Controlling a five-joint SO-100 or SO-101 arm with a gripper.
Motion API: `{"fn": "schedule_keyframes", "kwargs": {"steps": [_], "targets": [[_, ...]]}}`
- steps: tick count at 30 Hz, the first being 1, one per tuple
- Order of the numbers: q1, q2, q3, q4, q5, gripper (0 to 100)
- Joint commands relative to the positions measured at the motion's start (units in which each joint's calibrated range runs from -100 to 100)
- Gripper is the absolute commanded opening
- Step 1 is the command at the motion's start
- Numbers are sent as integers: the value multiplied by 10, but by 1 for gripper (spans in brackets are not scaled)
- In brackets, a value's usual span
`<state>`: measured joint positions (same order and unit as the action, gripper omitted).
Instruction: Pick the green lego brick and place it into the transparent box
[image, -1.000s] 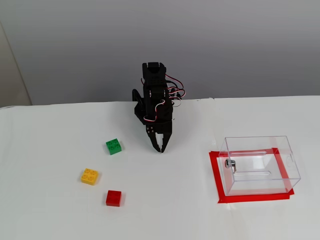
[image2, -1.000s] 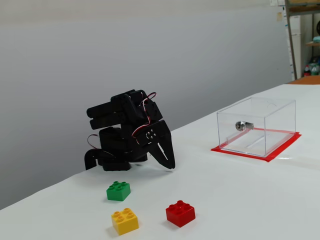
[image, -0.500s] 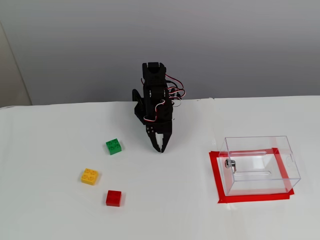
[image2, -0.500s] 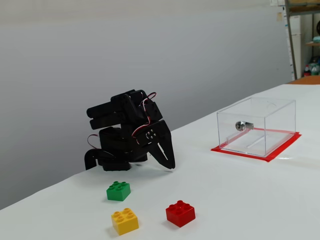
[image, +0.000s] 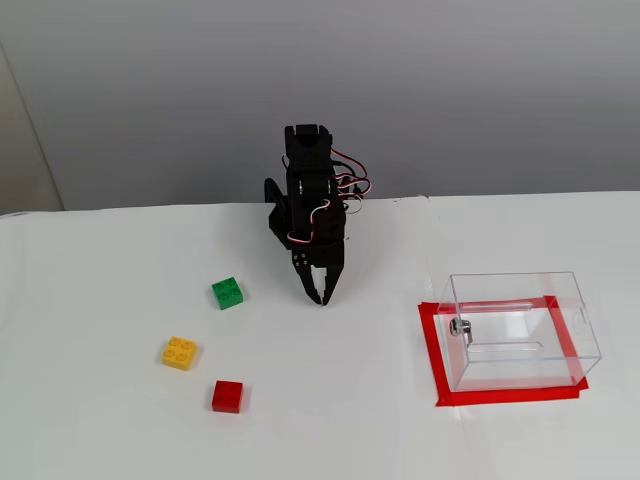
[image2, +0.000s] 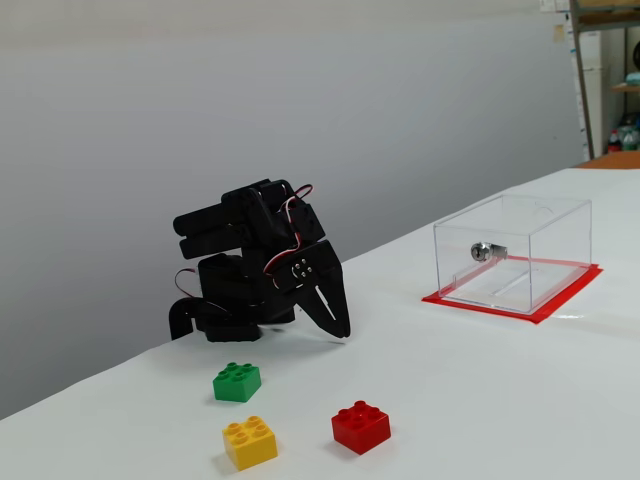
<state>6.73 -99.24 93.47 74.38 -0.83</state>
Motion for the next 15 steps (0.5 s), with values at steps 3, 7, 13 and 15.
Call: {"fn": "schedule_keyframes", "kwargs": {"steps": [3,7,13,15], "targets": [[-3,-4,-17,3,2,2],[-3,-4,-17,3,3,1],[-4,-4,-17,3,3,1],[-4,-4,-17,3,3,1]]}}
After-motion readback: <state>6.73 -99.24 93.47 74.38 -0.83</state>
